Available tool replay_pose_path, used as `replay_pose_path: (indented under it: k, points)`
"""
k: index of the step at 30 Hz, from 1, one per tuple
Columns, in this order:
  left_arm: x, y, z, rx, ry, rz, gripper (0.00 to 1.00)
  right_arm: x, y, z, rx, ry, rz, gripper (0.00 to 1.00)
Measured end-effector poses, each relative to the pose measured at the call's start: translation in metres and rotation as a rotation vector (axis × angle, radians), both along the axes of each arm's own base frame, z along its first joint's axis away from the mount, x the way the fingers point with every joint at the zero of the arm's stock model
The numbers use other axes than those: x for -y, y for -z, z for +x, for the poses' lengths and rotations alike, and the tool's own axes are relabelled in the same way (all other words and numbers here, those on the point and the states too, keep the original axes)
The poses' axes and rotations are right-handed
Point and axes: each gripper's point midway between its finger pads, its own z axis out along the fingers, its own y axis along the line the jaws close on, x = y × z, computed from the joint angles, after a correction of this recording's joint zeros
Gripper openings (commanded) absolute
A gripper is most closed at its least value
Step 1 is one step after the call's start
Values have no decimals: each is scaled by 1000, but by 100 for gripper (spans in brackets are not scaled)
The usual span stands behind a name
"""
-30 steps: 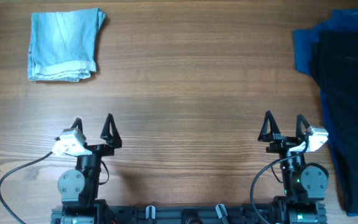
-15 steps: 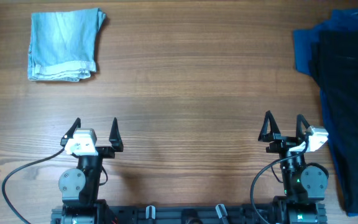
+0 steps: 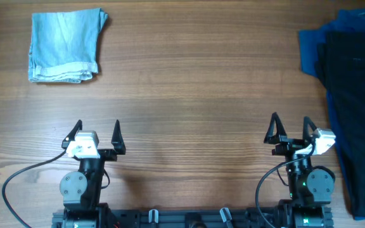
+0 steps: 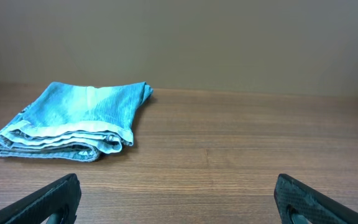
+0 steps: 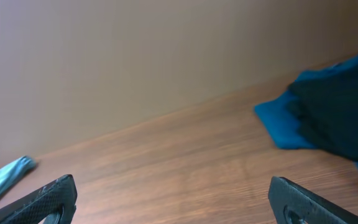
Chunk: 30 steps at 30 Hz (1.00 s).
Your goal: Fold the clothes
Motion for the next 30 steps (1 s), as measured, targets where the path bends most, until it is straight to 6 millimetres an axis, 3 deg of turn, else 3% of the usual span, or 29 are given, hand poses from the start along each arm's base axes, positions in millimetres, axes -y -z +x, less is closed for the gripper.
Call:
replay_pose_path:
  k: [4,7,11,30]
  points:
    - [0,0,0,0,0,0,100,14,-2,-1,-2,81,-121,100]
    - [0,0,0,0,0,0,100,18,5,0,-53,102,-332,100]
    - [0,0,0,0,0,0,100,18,13,2,-90,93,-407,100]
    - [0,0,0,0,0,0,100,18,18,3,-115,86,-448,100]
